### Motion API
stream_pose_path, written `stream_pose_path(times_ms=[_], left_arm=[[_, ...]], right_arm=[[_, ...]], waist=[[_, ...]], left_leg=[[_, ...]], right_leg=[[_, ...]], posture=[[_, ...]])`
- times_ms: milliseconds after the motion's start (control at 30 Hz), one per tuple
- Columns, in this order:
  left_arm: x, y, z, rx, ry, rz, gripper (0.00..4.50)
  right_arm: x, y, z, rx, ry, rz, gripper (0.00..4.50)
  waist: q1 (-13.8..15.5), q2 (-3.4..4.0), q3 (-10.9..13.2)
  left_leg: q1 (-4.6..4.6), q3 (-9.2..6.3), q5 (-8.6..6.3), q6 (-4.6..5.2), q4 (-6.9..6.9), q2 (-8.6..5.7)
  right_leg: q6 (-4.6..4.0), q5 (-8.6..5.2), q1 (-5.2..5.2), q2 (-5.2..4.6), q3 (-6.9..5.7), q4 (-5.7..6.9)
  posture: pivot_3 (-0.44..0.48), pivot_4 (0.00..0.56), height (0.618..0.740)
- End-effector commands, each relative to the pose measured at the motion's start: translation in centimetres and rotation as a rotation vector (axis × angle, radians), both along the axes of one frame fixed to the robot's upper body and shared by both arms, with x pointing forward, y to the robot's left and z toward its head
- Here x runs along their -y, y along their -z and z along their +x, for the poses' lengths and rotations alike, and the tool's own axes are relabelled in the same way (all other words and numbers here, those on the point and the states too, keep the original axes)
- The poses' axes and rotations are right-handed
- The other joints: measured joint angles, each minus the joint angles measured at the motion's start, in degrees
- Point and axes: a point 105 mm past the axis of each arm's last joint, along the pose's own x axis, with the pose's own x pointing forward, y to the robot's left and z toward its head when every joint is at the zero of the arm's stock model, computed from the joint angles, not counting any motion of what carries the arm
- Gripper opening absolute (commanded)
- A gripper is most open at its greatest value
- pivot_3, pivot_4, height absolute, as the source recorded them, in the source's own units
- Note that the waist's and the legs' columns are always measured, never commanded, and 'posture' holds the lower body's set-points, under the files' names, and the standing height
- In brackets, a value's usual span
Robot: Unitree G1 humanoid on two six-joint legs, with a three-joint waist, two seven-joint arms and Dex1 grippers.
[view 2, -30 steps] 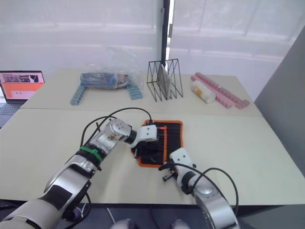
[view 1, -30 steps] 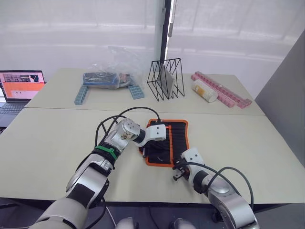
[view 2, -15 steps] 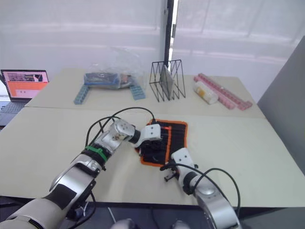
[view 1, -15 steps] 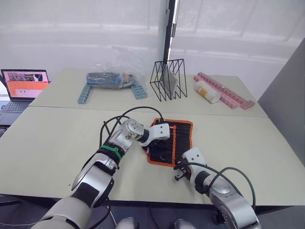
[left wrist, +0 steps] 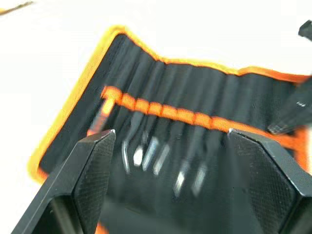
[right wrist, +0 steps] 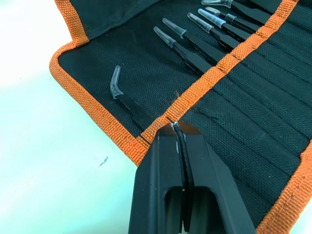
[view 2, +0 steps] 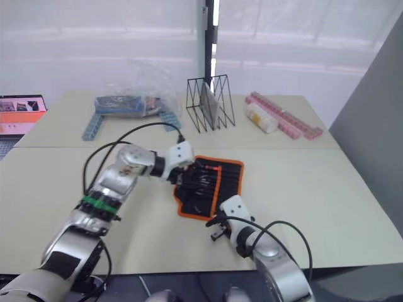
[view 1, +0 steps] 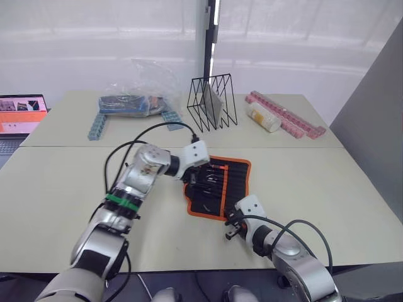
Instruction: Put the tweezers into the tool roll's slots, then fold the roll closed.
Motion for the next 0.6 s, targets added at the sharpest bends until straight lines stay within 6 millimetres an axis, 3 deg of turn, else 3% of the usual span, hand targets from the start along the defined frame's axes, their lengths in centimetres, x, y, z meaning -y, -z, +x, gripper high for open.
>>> stream_pose_path(times_ms=[33, 167, 333, 533, 600], left_arm=[[-3.3, -2.6, -0.2, 0.011, -0.12, -0.091, 3.95], [-8.7, -2.7, -1.5, -0.02, -0.303, -0.141, 3.95], [-15.1, -0.2, -5.1, -0.049, -0.548, -0.103, 3.95], [-19.8, 1.7, -9.7, 0.039, -0.937, -0.241, 3.95], [-20.2, 2.4, -11.8, 0.061, -1.038, -0.297, 4.45]], right_arm=[[0.7, 5.4, -2.5, -0.247, -0.006, -0.073, 0.0], [0.9, 5.3, -2.6, -0.248, -0.003, -0.075, 0.0], [1.2, 5.0, -2.2, -0.226, -0.002, -0.075, 0.0], [1.3, 4.3, -1.8, -0.193, -0.035, -0.079, 0.0], [1.4, 4.1, -1.7, -0.186, -0.045, -0.079, 0.0]], waist=[[-0.1, 0.01, 0.0], [-0.3, 0.06, 0.0], [-0.2, 0.17, 0.1], [0.3, 0.06, 0.1], [0.3, 0.03, 0.1]], left_leg=[[0.0, -0.02, 0.0, 0.0, 0.0, 0.0], [0.08, -0.04, -0.01, -0.02, -0.05, 0.01], [0.16, -0.11, -0.07, -0.13, -0.11, 0.03], [0.16, -0.36, -0.17, -0.33, -0.14, 0.0], [0.19, -0.35, -0.22, -0.41, -0.15, -0.02]], right_leg=[[0.0, 0.0, 0.0, 0.0, 0.0, 0.0], [0.0, 0.0, 0.02, -0.04, 0.01, 0.0], [0.0, 0.0, 0.04, -0.38, 0.04, 0.02], [-0.06, 0.0, -0.13, -1.09, -0.07, -0.1], [-0.07, 0.0, -0.09, -1.17, -0.05, -0.13]], posture=[[0.0, 0.15, 0.737], [0.0, 0.15, 0.737], [0.0, 0.15, 0.737], [0.0, 0.15, 0.737], [0.0, 0.15, 0.737]])
